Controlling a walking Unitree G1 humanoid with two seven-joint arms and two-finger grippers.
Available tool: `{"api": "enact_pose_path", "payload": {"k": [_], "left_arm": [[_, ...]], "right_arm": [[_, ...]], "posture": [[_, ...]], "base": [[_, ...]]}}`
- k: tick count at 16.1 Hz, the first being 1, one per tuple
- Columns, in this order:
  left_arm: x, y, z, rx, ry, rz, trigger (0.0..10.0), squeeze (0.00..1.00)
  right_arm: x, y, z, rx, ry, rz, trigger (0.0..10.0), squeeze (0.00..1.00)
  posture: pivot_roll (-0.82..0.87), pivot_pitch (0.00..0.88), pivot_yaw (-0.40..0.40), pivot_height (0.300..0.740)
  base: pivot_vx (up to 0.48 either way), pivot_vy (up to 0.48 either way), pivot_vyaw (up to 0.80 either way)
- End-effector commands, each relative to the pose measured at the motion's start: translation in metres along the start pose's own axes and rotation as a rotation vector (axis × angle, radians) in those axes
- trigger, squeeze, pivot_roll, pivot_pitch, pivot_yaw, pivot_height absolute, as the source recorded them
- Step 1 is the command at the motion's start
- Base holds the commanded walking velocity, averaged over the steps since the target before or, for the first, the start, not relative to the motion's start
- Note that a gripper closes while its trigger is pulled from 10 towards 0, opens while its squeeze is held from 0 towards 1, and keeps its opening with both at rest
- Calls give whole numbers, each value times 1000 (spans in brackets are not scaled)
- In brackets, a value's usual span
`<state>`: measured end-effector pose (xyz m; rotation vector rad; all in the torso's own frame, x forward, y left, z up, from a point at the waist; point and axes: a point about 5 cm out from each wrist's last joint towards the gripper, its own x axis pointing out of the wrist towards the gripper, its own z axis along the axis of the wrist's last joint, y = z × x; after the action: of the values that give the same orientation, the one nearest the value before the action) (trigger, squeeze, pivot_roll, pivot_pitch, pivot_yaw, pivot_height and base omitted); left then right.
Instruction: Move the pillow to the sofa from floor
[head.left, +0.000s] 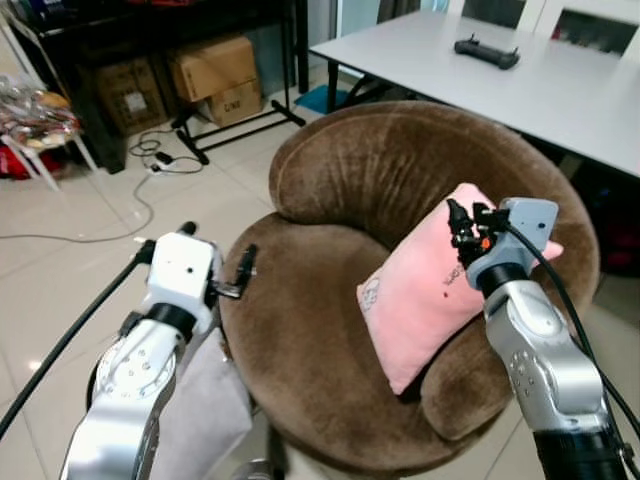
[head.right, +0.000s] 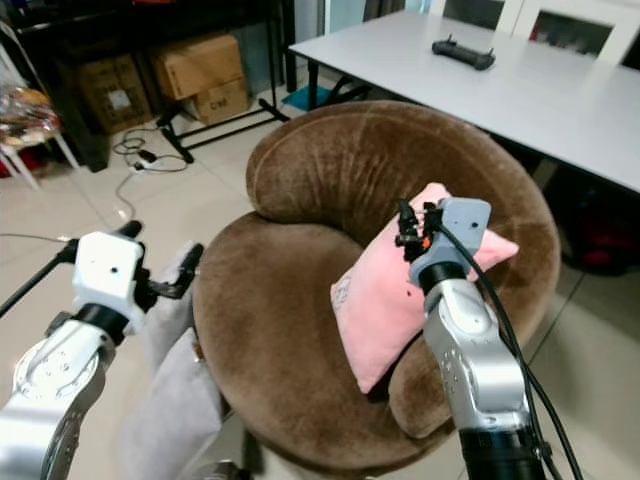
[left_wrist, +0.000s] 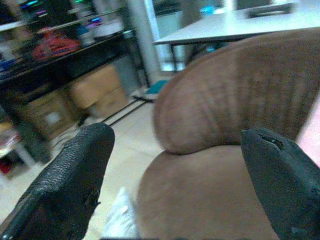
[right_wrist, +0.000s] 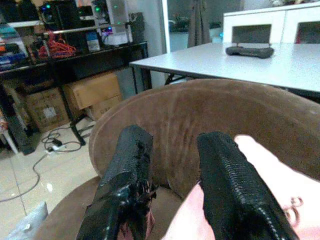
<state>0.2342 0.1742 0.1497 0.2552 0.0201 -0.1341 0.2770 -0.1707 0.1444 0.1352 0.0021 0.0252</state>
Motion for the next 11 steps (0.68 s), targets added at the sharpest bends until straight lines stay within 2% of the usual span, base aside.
{"api": "enact_pose_path", "payload": {"k": [1, 5, 7, 9, 11], "left_arm": [[-4, 6, 2, 16, -12, 54, 10000, 0], [-10, 4, -3, 33, 7, 57, 10000, 0], [-10, 3, -3, 32, 4, 66, 10000, 0], [-9, 2, -2, 28, 2, 67, 10000, 0], [-9, 2, -2, 24, 1, 71, 10000, 0]], "right_arm": [[-8, 6, -3, -10, 32, 2, 10000, 0], [-21, 14, -3, -31, 82, 36, 10000, 0], [-21, 13, 0, -45, 82, 38, 10000, 0], [-20, 8, 1, -110, 86, -2, 10000, 0], [-19, 4, 6, -98, 52, -44, 10000, 0]], "posture": [[67, 0, -1, 740], [58, 0, -2, 740], [54, 0, -7, 740], [54, 0, -10, 740], [53, 0, -12, 740]], "base": [[0, 0, 0], [-60, 0, 0], [-242, 0, 0], [-240, 0, 0], [0, 0, 0]]}}
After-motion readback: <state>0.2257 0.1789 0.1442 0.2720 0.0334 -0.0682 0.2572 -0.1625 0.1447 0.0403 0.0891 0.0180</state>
